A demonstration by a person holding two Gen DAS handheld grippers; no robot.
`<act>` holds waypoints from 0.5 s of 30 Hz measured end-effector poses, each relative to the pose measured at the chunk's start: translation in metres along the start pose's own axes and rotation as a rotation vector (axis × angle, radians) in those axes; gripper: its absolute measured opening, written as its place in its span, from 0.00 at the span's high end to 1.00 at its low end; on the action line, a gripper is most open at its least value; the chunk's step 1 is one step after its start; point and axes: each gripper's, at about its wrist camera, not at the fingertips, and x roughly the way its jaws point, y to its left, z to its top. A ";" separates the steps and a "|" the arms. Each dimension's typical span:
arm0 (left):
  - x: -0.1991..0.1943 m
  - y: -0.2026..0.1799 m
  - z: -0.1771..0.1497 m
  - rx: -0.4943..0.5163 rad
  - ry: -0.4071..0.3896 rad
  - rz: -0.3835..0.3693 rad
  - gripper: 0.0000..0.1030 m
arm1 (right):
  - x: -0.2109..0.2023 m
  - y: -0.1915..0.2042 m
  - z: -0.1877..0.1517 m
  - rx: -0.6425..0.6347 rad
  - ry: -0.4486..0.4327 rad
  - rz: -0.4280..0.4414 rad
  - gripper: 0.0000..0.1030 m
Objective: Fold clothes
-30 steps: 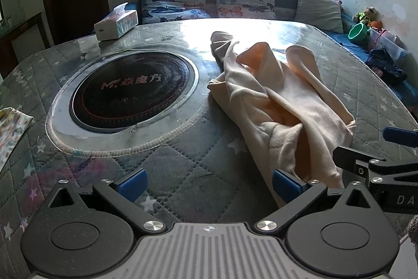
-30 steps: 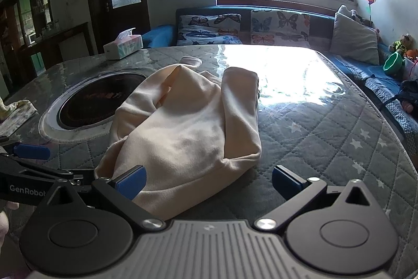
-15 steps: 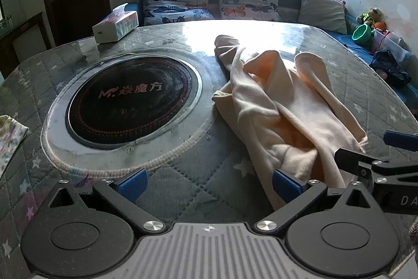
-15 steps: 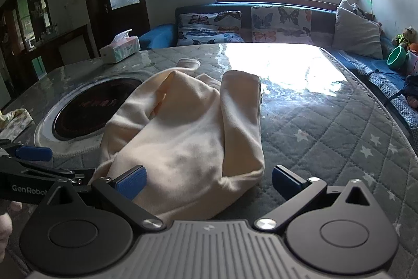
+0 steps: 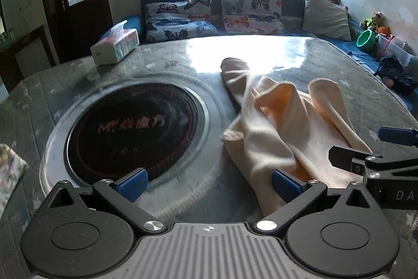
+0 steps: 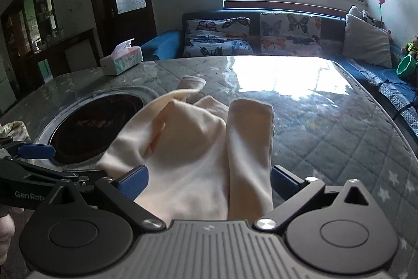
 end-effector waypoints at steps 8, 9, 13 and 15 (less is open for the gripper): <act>0.010 0.007 0.016 -0.012 -0.043 -0.038 0.05 | 0.022 -0.004 0.027 -0.007 -0.002 0.065 0.19; 0.011 0.008 0.017 -0.014 -0.045 -0.046 0.07 | 0.026 -0.004 0.030 -0.012 -0.001 0.081 0.20; 0.016 0.011 0.019 -0.008 -0.047 -0.055 0.12 | 0.040 -0.004 0.043 -0.008 0.013 0.146 0.26; 0.018 0.012 0.018 -0.011 -0.039 -0.055 0.18 | 0.048 -0.004 0.049 -0.006 0.019 0.174 0.28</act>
